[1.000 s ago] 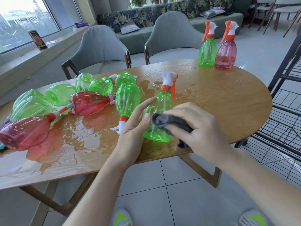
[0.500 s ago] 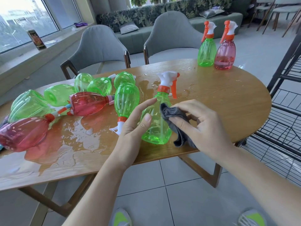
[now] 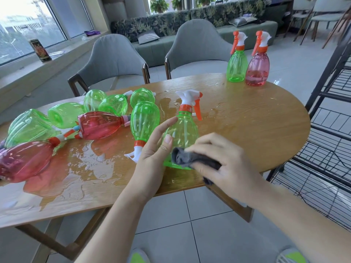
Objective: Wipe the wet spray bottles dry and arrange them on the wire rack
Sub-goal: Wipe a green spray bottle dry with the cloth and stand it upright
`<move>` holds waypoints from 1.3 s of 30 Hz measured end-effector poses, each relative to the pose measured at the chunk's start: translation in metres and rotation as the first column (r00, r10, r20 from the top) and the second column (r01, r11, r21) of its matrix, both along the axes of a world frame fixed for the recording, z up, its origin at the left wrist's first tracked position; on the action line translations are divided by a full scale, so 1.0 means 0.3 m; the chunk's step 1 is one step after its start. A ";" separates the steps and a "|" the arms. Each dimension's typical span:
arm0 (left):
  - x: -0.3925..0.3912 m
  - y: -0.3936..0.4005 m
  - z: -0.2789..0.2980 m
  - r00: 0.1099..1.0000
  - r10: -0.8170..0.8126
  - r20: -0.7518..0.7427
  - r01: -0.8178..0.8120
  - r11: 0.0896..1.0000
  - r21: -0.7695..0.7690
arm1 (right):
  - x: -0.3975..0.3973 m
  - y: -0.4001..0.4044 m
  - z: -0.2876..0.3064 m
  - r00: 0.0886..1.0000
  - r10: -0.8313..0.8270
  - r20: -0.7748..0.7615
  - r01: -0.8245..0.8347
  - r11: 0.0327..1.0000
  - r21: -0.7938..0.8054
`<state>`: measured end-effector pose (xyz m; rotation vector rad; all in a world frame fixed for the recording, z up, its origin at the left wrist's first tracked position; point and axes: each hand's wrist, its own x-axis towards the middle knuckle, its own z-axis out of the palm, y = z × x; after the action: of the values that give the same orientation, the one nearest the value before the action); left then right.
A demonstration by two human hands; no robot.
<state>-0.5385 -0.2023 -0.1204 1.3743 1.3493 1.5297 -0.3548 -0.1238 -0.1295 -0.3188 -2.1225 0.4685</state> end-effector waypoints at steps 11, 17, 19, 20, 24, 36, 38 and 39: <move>-0.019 -0.004 -0.015 0.992 -0.051 0.114 0.055 0.998 -0.028 | -0.006 0.020 0.023 0.994 -0.079 -0.077 0.081 0.996 0.031; -0.031 -0.008 -0.028 0.995 -0.086 0.057 0.088 0.995 -0.039 | -0.015 0.091 0.058 0.948 -0.229 -0.220 0.151 0.935 -0.320; -0.030 -0.005 -0.030 0.994 -0.085 0.074 0.088 0.995 -0.039 | -0.016 0.088 0.043 0.956 -0.208 -0.207 0.125 0.927 -0.353; -0.028 -0.005 -0.030 0.993 -0.080 0.085 0.083 0.996 -0.037 | -0.013 0.084 0.034 0.964 -0.188 -0.189 0.111 0.927 -0.358; -0.019 0.000 -0.028 0.993 -0.058 0.107 0.061 0.998 -0.026 | 0.002 0.067 0.012 0.986 -0.119 -0.116 0.079 0.951 -0.300; 0.003 0.016 -0.018 0.987 -0.008 0.162 0.014 0.999 -0.036 | 0.000 0.025 0.007 0.998 -0.031 -0.056 0.025 0.993 -0.112; 0.009 0.018 -0.012 0.992 0.020 0.127 -0.014 0.999 -0.047 | 0.001 -0.001 -0.015 1.000 0.008 -0.013 -0.008 0.999 -0.034; 0.016 0.017 -0.004 0.995 0.026 0.099 -0.021 0.999 -0.049 | 0.003 -0.011 -0.025 1.000 0.017 0.009 -0.017 1.000 0.014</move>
<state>-0.5336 -0.1971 -0.1217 1.2404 1.3364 1.5503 -0.3541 -0.1271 -0.1371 -0.2958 -2.1374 0.4625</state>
